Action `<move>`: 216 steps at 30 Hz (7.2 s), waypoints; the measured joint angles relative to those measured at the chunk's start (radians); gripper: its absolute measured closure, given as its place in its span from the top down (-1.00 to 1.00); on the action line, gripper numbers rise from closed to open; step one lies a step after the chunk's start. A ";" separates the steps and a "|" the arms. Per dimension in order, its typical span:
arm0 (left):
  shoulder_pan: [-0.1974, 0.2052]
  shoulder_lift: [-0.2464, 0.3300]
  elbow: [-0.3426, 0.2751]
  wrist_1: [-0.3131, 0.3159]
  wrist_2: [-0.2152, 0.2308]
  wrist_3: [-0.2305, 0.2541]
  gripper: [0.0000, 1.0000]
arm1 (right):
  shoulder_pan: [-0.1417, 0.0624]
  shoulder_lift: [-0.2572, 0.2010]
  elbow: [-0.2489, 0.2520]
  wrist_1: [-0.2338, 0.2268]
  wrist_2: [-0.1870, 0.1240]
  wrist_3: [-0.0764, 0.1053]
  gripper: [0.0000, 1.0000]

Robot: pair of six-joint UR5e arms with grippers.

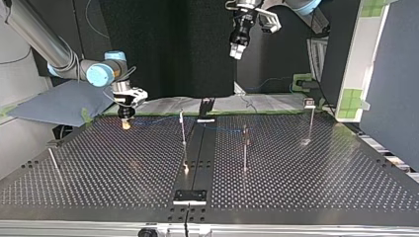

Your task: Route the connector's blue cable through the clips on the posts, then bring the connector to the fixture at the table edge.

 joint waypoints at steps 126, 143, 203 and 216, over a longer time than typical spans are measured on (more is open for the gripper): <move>0.077 0.000 0.038 -0.125 0.002 0.044 1.00 | -0.368 -0.279 -0.063 0.266 -0.323 -0.125 -0.96; 0.082 -0.001 0.041 -0.126 0.001 0.045 1.00 | -0.377 -0.247 -0.087 0.289 -0.337 -0.136 -0.96; 0.085 -0.001 0.060 -0.155 -0.015 0.069 1.00 | -0.379 -0.225 -0.120 0.266 -0.418 -0.140 -0.96; 0.085 -0.001 0.060 -0.155 -0.015 0.069 1.00 | -0.378 -0.223 -0.127 0.265 -0.427 -0.140 -0.96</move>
